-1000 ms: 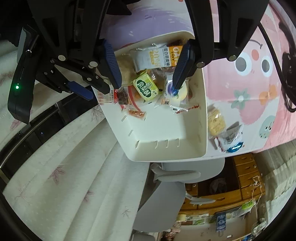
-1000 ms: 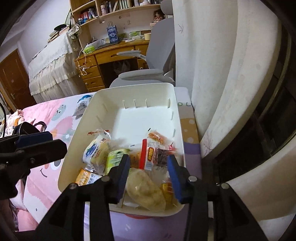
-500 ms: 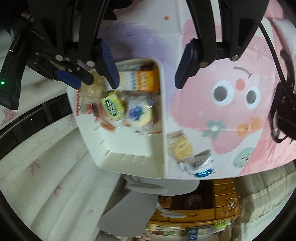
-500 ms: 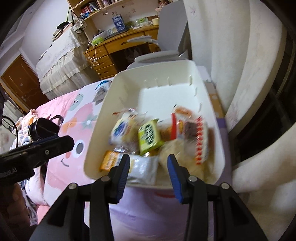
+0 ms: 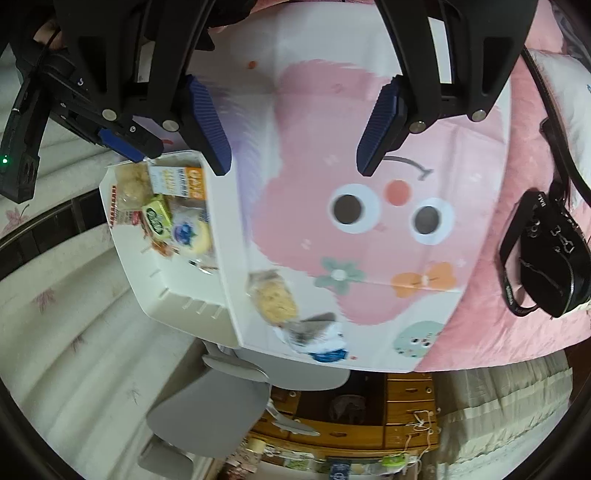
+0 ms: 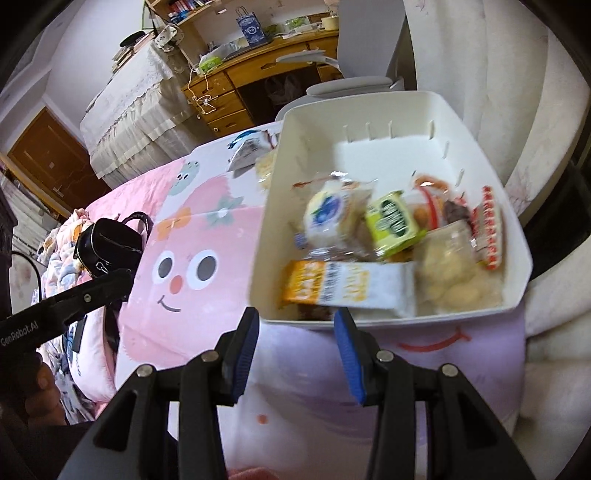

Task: Organize snacks
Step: 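Withdraw both tools from the white tray, then move the left tool toward the white snack bag while the right tool approaches the clear bread bag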

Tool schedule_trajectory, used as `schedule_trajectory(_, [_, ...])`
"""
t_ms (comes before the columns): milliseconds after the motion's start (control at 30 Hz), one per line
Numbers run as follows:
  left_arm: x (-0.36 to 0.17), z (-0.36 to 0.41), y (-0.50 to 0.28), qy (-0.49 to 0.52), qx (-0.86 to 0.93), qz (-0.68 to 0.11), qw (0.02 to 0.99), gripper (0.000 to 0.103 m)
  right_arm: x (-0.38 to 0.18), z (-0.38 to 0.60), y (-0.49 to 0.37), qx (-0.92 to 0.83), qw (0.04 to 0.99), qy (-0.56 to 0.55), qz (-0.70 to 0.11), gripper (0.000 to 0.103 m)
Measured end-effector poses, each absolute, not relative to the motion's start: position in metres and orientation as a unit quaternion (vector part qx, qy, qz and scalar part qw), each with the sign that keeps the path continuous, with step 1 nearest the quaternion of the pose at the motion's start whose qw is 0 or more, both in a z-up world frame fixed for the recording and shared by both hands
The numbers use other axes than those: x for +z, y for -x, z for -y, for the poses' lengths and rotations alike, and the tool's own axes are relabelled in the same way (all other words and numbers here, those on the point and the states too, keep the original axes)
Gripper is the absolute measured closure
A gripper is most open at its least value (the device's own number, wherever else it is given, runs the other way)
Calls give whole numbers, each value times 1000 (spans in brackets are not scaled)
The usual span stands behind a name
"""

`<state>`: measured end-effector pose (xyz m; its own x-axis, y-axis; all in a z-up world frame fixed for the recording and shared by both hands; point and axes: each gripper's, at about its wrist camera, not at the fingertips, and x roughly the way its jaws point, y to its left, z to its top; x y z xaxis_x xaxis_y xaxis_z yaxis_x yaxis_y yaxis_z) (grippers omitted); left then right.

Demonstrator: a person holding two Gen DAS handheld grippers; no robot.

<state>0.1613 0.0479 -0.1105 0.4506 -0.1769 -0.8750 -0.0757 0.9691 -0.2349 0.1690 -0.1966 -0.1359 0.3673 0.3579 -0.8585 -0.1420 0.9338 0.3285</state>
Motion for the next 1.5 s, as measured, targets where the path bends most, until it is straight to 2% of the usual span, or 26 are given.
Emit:
schedule_trajectory(100, [-106, -78, -158, 120, -32, -519, 846, 32, -134, 178, -165, 137, 819, -120, -544, 50])
schedule_trajectory(467, [-105, -165, -167, 95, -74, -523, 843, 31, -134, 111, -158, 63, 814, -163, -554, 48])
schedule_trajectory(700, [-108, -197, -196, 88, -100, -530, 838, 30, -132, 79, -175, 36, 798, -214, -562, 36])
schedule_trajectory(833, [-109, -203, -221, 74, -115, -531, 836, 30, -127, 69, -190, 18, 793, -229, -564, 35])
schedule_trajectory(967, [-108, -201, -248, 59, -128, -528, 837, 30, -124, 65, -210, 3, 783, -256, -567, 21])
schedule_trajectory(1200, [-105, -188, -301, 38, -138, -517, 844, 30, -127, 61, -251, -14, 770, -296, -565, 19])
schedule_trajectory(1500, [-111, -163, -385, 14, -157, -506, 848, 30, -157, 71, -313, -65, 737, -373, -561, 16])
